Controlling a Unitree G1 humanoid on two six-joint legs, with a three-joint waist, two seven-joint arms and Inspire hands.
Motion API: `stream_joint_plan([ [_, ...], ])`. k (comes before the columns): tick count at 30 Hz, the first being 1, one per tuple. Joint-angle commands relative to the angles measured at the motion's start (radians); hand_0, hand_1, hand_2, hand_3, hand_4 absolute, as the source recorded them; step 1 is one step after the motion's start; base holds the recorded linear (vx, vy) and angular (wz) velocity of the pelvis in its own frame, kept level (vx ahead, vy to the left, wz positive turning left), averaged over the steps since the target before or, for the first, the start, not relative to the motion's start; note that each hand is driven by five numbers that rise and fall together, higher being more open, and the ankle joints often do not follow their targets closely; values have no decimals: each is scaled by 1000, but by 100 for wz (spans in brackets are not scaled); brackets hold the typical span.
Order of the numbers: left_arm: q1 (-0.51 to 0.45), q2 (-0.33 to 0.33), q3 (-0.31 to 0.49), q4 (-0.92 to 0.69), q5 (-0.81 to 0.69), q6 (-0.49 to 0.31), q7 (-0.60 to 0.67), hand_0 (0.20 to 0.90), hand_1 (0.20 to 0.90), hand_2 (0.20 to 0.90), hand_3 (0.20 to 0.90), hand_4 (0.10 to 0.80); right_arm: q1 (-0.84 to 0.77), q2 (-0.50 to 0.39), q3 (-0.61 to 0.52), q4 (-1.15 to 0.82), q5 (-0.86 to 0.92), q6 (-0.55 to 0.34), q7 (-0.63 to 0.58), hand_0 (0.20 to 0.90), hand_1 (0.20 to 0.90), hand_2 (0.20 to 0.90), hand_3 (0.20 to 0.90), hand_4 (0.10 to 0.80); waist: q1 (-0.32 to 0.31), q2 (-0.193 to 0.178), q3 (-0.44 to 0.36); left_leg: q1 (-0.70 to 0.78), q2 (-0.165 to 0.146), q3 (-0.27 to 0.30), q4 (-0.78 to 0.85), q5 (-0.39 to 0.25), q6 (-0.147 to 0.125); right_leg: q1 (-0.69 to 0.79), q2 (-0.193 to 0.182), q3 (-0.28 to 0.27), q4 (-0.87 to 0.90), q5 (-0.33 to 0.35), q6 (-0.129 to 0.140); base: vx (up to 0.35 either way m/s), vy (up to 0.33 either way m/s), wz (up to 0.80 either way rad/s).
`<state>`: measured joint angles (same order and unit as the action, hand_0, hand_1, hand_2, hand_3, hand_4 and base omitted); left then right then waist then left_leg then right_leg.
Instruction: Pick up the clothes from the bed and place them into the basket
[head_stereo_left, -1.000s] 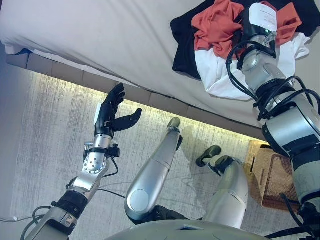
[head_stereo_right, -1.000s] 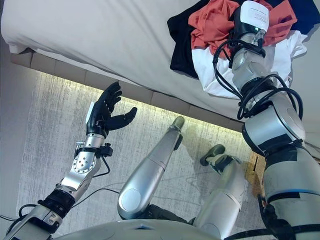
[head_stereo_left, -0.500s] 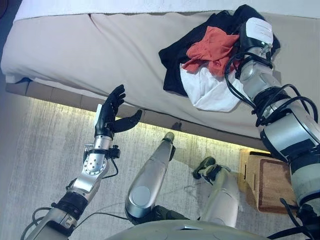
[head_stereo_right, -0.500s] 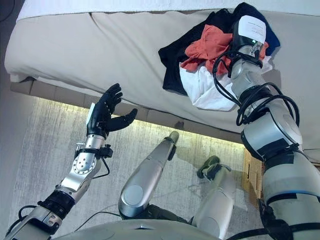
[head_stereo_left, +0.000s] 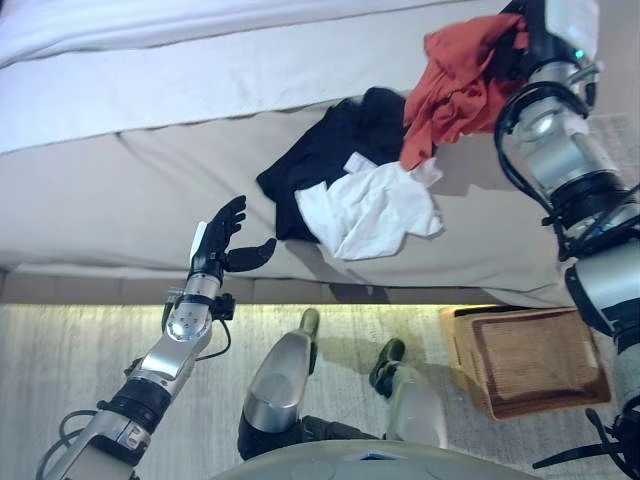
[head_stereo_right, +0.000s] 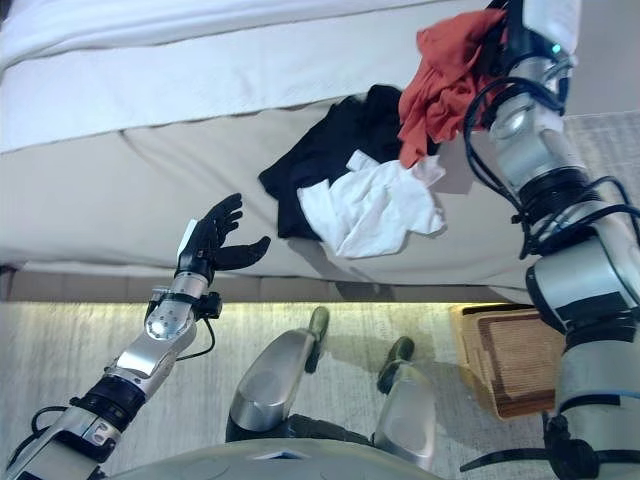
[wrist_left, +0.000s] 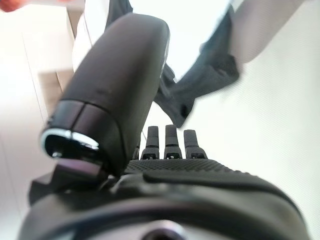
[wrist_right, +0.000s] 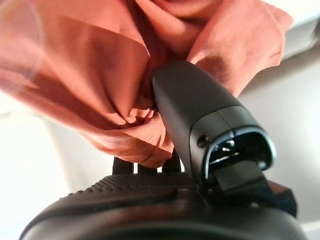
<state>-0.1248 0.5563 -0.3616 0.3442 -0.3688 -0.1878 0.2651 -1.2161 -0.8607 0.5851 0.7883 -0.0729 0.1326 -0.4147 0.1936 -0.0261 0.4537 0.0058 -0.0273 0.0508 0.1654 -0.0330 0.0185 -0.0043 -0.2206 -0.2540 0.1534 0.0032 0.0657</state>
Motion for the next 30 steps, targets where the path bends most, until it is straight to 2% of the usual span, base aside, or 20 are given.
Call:
stream_joint_plan([
  [1, 28, -10, -36, 22, 37, -55, -1, 900, 900, 900, 900, 800, -51, -114, 18, -37, 14, -86, -73, 300, 300, 300, 200, 100, -48, -11, -264, -8, 89, 37, -48, -32, -34, 22, 23, 27, 9, -57, 11, 72, 13, -37],
  [8, -7, -36, -73, 117, 51, -59, -3, 900, 900, 900, 900, 800, -16, -231, -60, -15, 73, -137, -1, 300, 300, 300, 200, 100, -153, -11, -340, 86, 110, 113, -208, 3, -62, 56, 69, 96, -149, 11, 31, 29, 1, -41],
  [11, -24, -41, -85, 123, 55, -57, 2, 900, 900, 900, 900, 800, -5, -254, -70, -10, 74, -134, 8, 300, 300, 300, 200, 100, -173, -9, -347, 100, 111, 124, -235, 8, -67, 57, 82, 114, -178, 24, 32, -12, -13, -35],
  [15, -49, -69, -80, 163, 80, -64, 1, 900, 900, 900, 900, 800, 49, -281, -105, 5, 88, -121, 46, 300, 300, 300, 200, 100, -228, -6, -356, 132, 115, 164, -247, -5, -72, 55, 105, 166, -209, 40, 30, 18, -37, -35],
  [22, -65, -91, -69, 172, 97, -66, -24, 900, 900, 900, 900, 800, 253, -265, -235, 15, 83, -54, 86, 300, 300, 300, 200, 100, -282, 7, -347, 158, 120, 197, -248, -15, -75, 46, 131, 225, -202, 36, 19, 16, -70, -27],
  [30, -111, -128, -88, 179, 125, -46, -38, 900, 900, 900, 900, 800, 396, -218, -339, 137, 130, -107, 215, 300, 300, 300, 200, 100, -318, 39, -322, 166, 118, 214, -253, -15, -81, 39, 144, 252, -207, 37, 7, -35, -29, -11],
])
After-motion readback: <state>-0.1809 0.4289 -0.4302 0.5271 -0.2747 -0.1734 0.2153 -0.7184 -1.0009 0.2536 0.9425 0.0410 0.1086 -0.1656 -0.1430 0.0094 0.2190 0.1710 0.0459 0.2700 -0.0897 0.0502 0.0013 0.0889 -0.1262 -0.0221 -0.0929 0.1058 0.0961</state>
